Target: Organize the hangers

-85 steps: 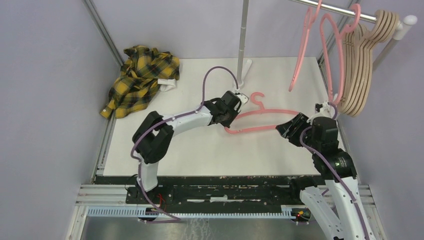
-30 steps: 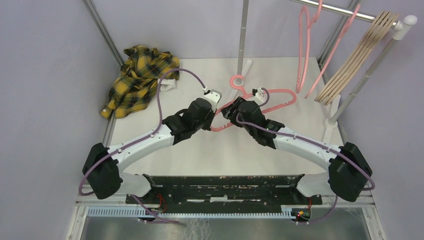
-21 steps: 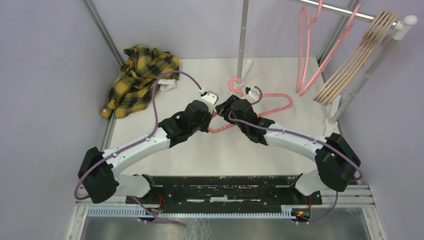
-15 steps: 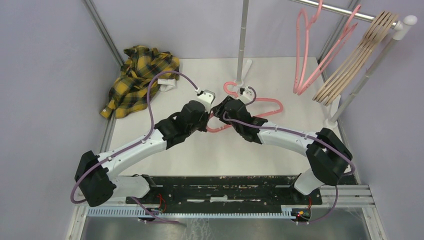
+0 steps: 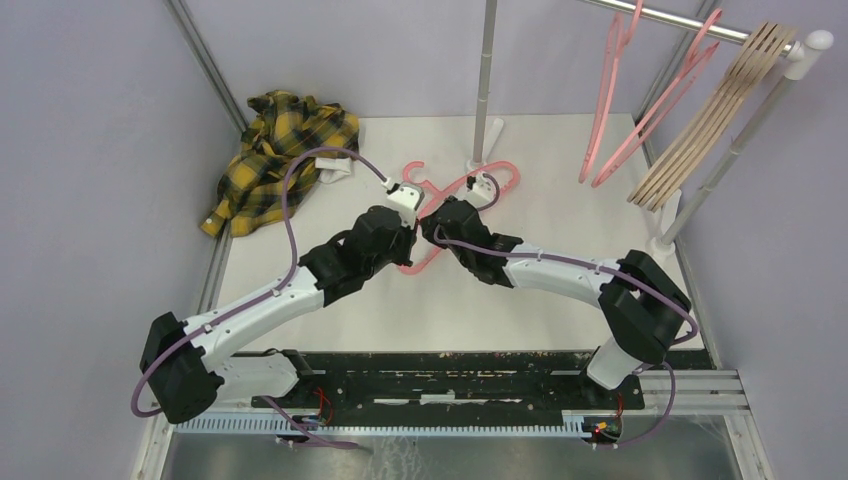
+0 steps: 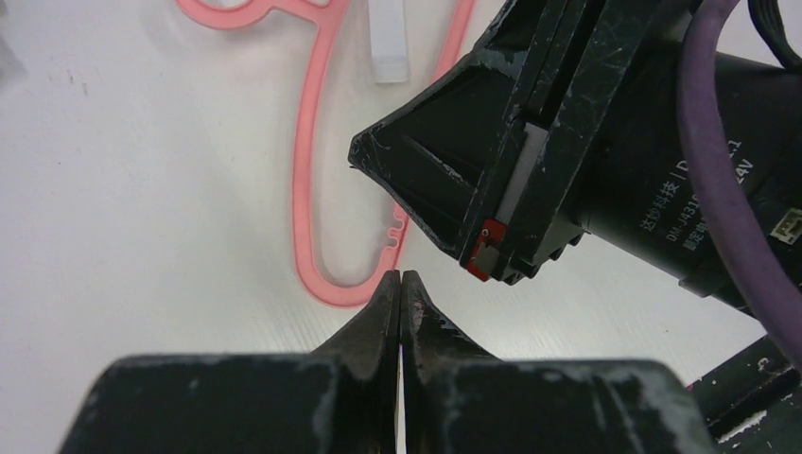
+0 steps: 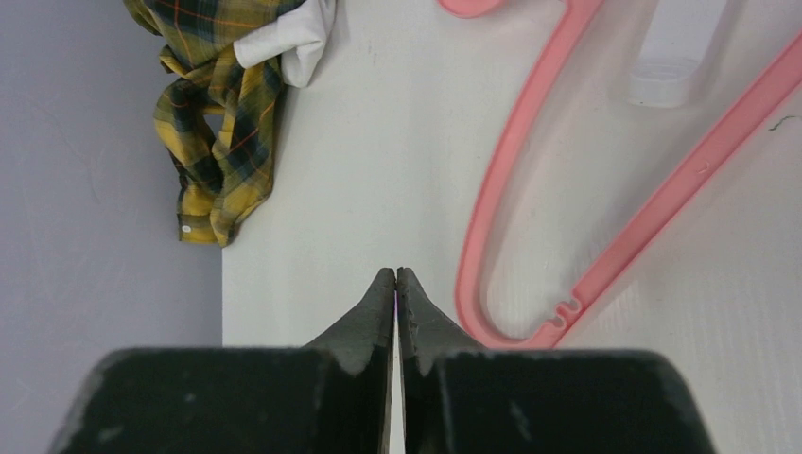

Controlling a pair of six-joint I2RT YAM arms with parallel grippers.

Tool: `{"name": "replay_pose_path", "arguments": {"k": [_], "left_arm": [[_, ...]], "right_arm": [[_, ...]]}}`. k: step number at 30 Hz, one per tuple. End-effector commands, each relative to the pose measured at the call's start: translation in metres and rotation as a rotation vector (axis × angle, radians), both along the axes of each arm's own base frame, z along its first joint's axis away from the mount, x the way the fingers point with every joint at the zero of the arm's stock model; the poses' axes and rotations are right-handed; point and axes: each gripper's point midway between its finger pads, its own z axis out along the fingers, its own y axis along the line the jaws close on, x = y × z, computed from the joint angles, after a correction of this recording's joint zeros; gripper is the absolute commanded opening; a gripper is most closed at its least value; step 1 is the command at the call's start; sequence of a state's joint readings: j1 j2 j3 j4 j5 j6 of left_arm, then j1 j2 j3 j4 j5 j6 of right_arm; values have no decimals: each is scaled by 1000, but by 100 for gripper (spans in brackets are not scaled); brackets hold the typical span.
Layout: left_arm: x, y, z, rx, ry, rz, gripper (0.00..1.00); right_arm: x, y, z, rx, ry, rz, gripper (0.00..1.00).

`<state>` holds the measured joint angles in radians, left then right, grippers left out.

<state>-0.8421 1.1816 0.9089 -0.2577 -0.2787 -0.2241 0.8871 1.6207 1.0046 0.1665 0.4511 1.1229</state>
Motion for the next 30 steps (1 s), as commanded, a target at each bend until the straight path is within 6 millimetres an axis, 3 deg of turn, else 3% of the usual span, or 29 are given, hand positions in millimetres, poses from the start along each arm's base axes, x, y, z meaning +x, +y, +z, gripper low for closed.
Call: {"name": "replay_pose_path", "arguments": {"k": [1, 4, 7, 10, 16, 21, 30], "left_arm": [[1, 0, 4, -59, -2, 41, 3], [0, 9, -11, -49, 31, 101, 5], [-4, 21, -19, -59, 70, 154, 22], [-11, 32, -12, -112, 97, 166, 38], [-18, 83, 8, -154, 107, 262, 63], [-25, 114, 11, -150, 112, 322, 66], [-35, 124, -3, -151, 130, 328, 67]], "right_arm": [[8, 7, 25, -67, -35, 6, 23], [8, 19, 11, -188, 28, 61, 35], [9, 28, -1, -240, 79, 86, 41], [15, 28, -9, -273, 103, 57, 45], [34, 32, -13, -364, 130, -2, 51], [50, 48, -33, -404, 169, 12, 51], [78, 28, -74, -448, 297, -35, 52]]}}
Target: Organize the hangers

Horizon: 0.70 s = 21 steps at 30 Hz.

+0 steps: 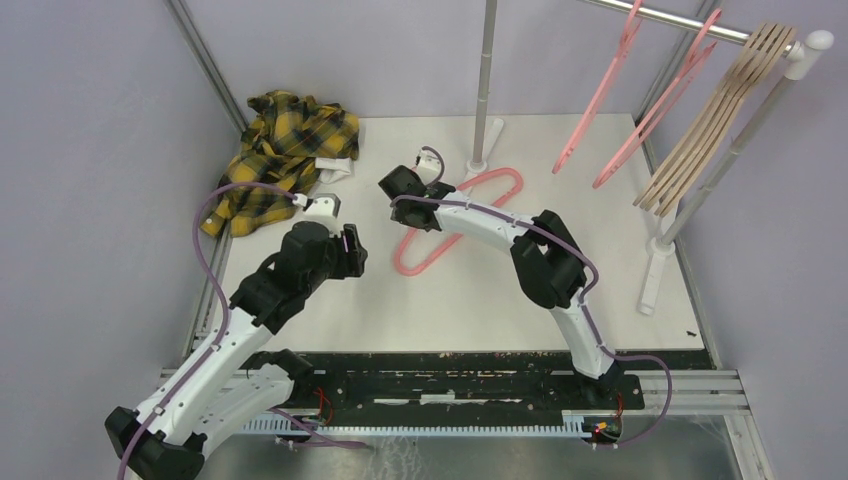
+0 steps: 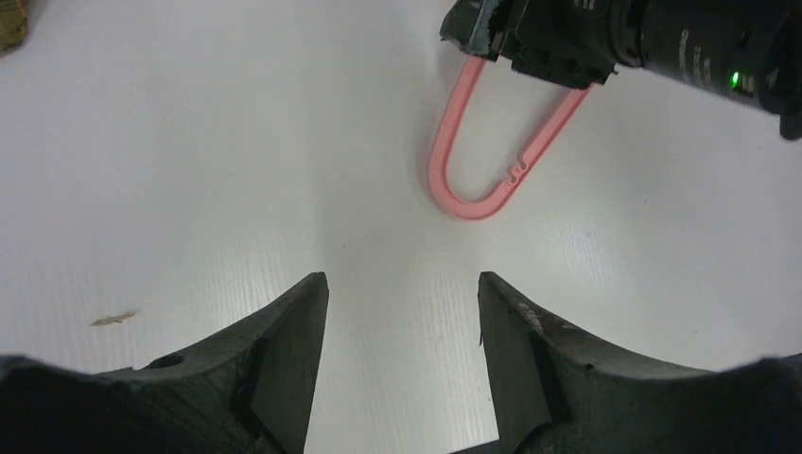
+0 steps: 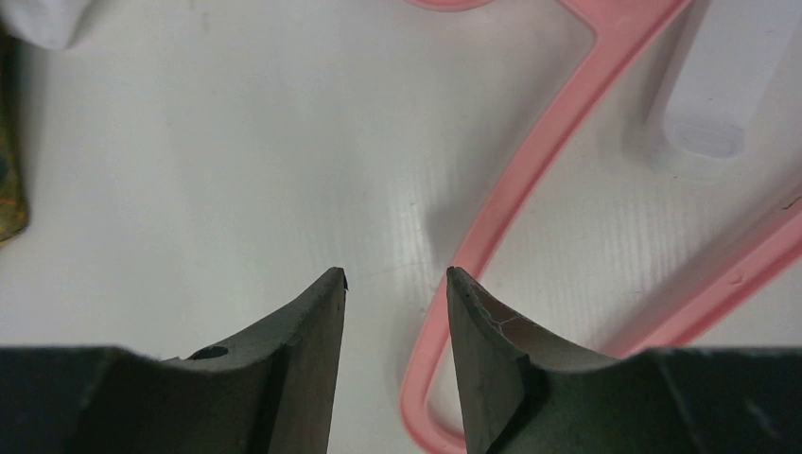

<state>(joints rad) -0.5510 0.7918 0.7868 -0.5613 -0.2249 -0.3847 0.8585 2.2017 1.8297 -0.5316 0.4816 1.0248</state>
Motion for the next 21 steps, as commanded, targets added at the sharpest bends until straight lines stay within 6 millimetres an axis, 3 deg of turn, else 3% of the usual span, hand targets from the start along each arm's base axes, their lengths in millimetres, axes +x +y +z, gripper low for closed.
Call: {"name": "replay_pose_path", "arguments": {"k": [1, 5, 16, 21], "left_arm": [[-6, -1, -10, -27, 31, -4, 67], [-7, -4, -18, -30, 46, -23, 67], [-8, -6, -26, -31, 52, -41, 67], [-9, -8, -31, -39, 63, -49, 67]], "right_arm": [[13, -16, -4, -18, 39, -49, 52], [12, -12, -18, -18, 69, -39, 59], [7, -4, -53, -22, 139, -25, 59], [1, -13, -64, -28, 145, -34, 47]]}}
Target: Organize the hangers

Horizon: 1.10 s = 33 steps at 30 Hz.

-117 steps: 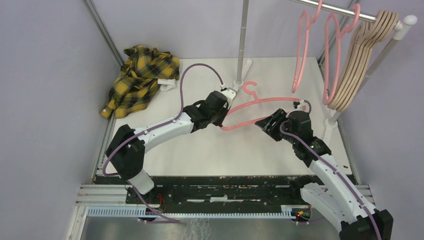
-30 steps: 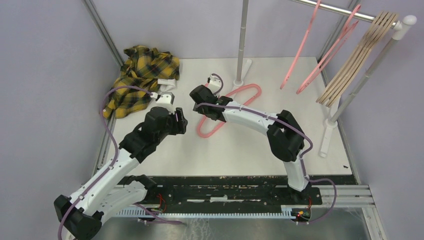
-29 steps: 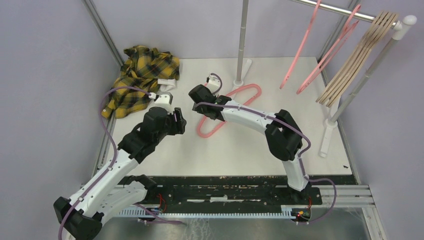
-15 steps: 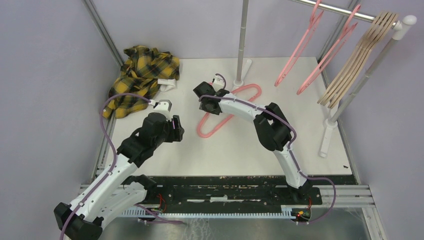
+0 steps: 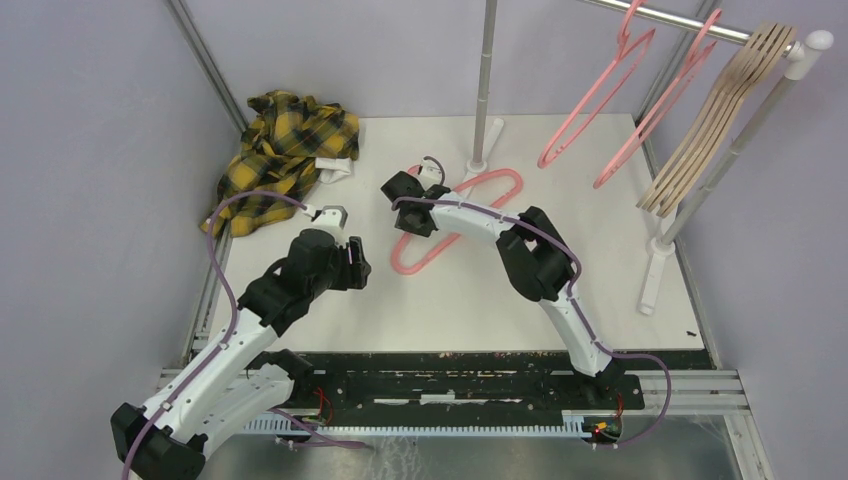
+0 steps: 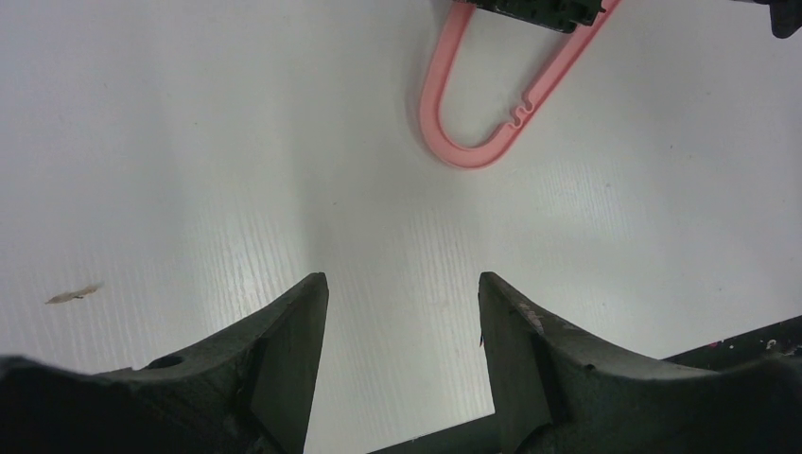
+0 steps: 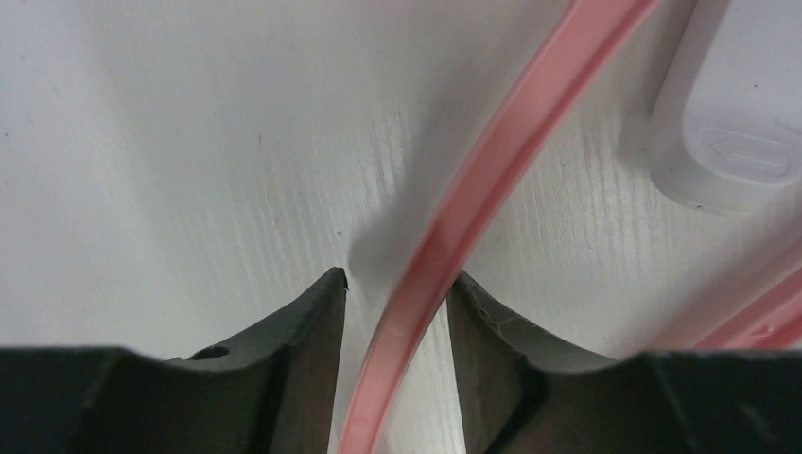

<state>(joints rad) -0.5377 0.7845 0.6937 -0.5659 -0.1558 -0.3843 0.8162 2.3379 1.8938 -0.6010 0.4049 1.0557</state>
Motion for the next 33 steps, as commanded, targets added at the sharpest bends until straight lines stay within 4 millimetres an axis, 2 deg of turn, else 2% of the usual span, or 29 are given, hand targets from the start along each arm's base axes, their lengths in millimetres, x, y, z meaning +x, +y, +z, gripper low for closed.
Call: {"name": "replay_pose_path", "arguments": {"k": [1, 3, 7, 10, 12, 13, 16, 20, 24, 29, 33], "left_arm": [[6, -7, 10, -56, -36, -4, 67], [6, -7, 12, -58, -41, -4, 67], [6, -6, 19, -68, -54, 2, 66], [7, -7, 23, -80, -62, 5, 66], [7, -8, 24, -85, -61, 3, 66], [7, -9, 24, -87, -61, 1, 66], [8, -11, 25, -96, -63, -2, 66], [10, -14, 27, -108, -66, -10, 65], [11, -18, 28, -115, -60, -21, 65], [13, -23, 33, -128, -65, -39, 64], [14, -22, 38, -118, -75, -39, 64]], "right_arm": [[-4, -2, -4, 20, -5, -11, 41], [-7, -6, -6, 20, -5, -13, 27], [-9, -8, -1, 43, -24, -9, 10], [-14, -5, 14, 78, -52, 15, 1], [-21, -5, 32, 98, -94, 27, 1], [-24, -6, 51, 117, -129, 27, 1], [-41, -12, 83, 141, -195, 34, 1], [-62, -19, 115, 216, -260, 40, 1], [-71, 4, 158, 339, -326, 93, 1], [-72, 39, 245, 445, -459, 156, 1], [-68, 47, 311, 515, -573, 146, 1]]}}
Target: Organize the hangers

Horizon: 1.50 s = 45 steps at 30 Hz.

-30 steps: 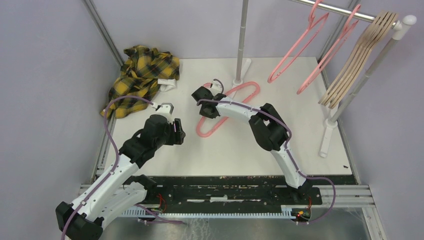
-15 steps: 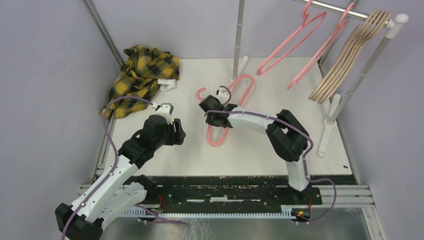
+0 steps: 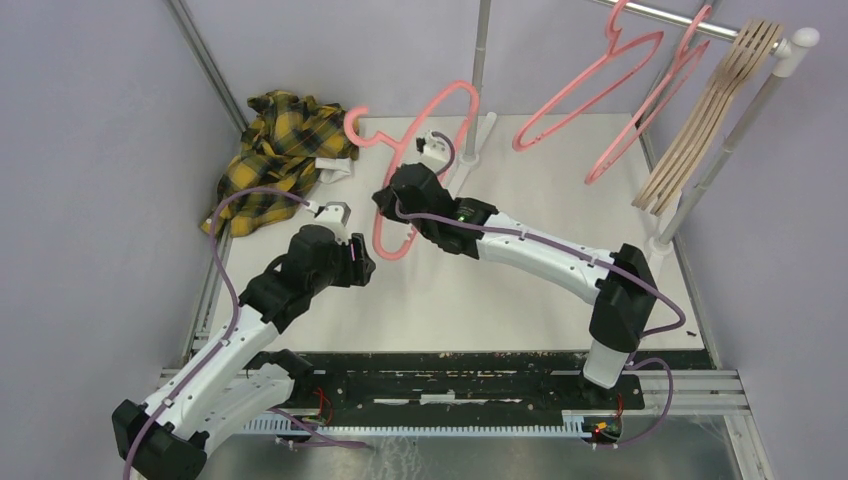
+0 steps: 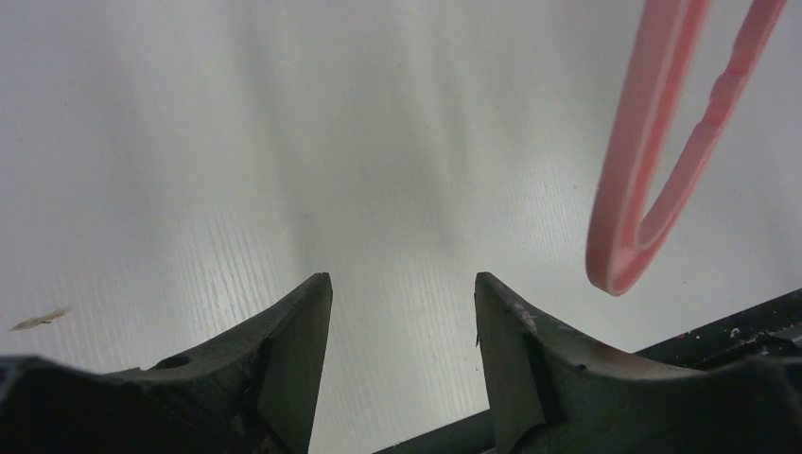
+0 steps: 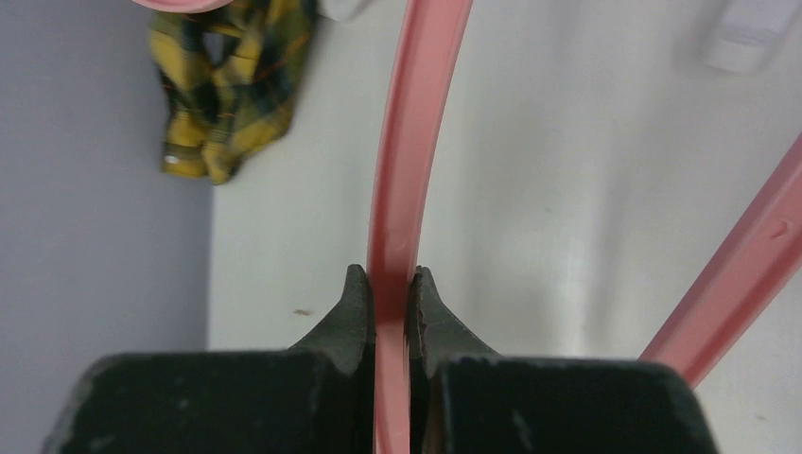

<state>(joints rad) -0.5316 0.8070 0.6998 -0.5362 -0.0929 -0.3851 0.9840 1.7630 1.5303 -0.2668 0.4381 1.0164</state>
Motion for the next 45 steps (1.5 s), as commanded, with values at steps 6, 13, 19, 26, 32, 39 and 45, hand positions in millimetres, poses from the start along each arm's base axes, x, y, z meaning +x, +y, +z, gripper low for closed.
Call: {"name": "replay_pose_path", "arguments": {"k": [6, 13, 19, 26, 32, 39, 45], "left_arm": [[14, -8, 36, -63, -86, 7, 64], [15, -9, 30, -60, -77, 4, 64], [16, -10, 22, -54, -62, 0, 64], [18, -12, 14, -49, -43, 1, 64], [19, -12, 13, -45, -37, 5, 64], [19, -11, 14, -39, -36, 7, 64], [20, -11, 15, -28, -31, 6, 64]], "right_arm": [[22, -1, 164, 225, -311, -102, 1], [37, -21, 199, 266, -364, -142, 1], [50, -62, 213, 307, -373, -210, 1], [59, -100, 221, 345, -389, -272, 2], [77, -121, 246, 461, -409, -297, 2], [107, -152, 261, 557, -426, -384, 2], [129, -175, 263, 639, -432, -441, 2]]}}
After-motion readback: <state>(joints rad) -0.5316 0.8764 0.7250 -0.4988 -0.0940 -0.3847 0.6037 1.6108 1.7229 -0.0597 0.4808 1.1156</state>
